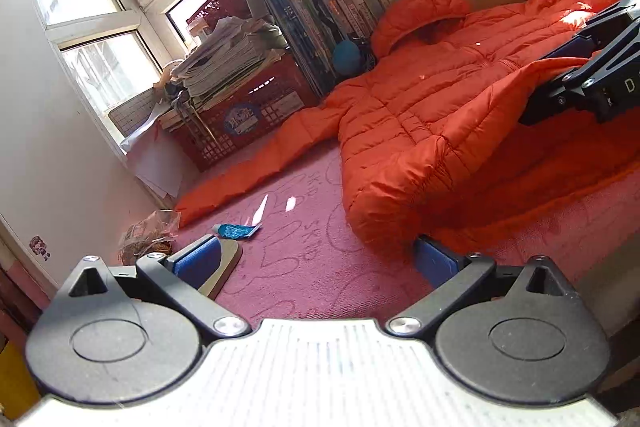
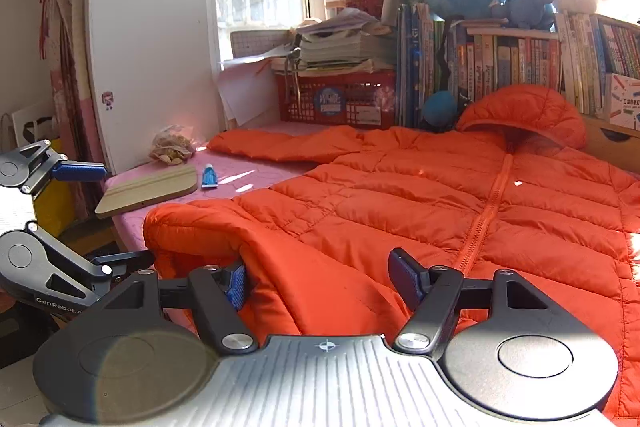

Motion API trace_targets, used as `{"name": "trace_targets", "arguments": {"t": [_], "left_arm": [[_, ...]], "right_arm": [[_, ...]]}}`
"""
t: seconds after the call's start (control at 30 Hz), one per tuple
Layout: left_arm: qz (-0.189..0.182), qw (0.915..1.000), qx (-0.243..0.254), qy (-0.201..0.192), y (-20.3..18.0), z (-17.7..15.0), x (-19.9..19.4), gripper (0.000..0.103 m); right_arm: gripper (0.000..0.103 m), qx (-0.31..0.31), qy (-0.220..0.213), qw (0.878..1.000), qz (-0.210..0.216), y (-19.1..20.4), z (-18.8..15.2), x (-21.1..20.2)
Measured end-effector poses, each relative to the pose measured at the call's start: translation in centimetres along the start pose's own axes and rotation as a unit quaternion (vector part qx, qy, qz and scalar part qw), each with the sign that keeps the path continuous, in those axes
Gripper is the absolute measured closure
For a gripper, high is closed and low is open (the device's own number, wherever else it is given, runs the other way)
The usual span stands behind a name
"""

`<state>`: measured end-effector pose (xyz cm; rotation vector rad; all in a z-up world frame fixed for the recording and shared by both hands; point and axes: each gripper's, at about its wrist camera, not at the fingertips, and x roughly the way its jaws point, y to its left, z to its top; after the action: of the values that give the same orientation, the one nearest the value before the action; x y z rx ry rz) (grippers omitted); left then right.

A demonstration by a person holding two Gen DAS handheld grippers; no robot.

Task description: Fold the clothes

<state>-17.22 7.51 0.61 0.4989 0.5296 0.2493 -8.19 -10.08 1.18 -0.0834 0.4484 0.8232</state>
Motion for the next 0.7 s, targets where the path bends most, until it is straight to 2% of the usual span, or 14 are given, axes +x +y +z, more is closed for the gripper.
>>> {"name": "trace_targets", "arguments": {"t": [0.17, 0.3, 0.5, 0.6, 0.7], "left_arm": [[-0.05, 0.9974, 0.01, -0.05, -2.4, 1.6, 0.6, 0.0], [-0.004, 0.9984, -0.006, -0.056, -3.7, 3.2, 2.7, 0.0], [0.106, 0.9933, -0.002, -0.048, -3.7, 3.3, 3.8, 0.0], [0.134, 0.9904, 0.008, -0.033, -3.2, 2.7, 3.7, 0.0], [0.139, 0.99, 0.011, -0.021, -2.5, 2.0, 2.9, 0.0]], "right_arm": [[0.034, 0.02, -0.007, 1.0, 0.01, -0.2, 0.2, -0.1], [0.033, 0.029, -0.009, 1.0, 0.008, -0.3, 0.2, -0.2], [0.033, 0.038, -0.012, 0.999, 0.011, -0.4, 0.0, -0.4], [0.032, 0.041, -0.014, 0.999, 0.01, -0.6, 0.0, -0.4], [0.029, 0.046, -0.012, 0.999, 0.009, -0.8, -0.1, -0.3]]}}
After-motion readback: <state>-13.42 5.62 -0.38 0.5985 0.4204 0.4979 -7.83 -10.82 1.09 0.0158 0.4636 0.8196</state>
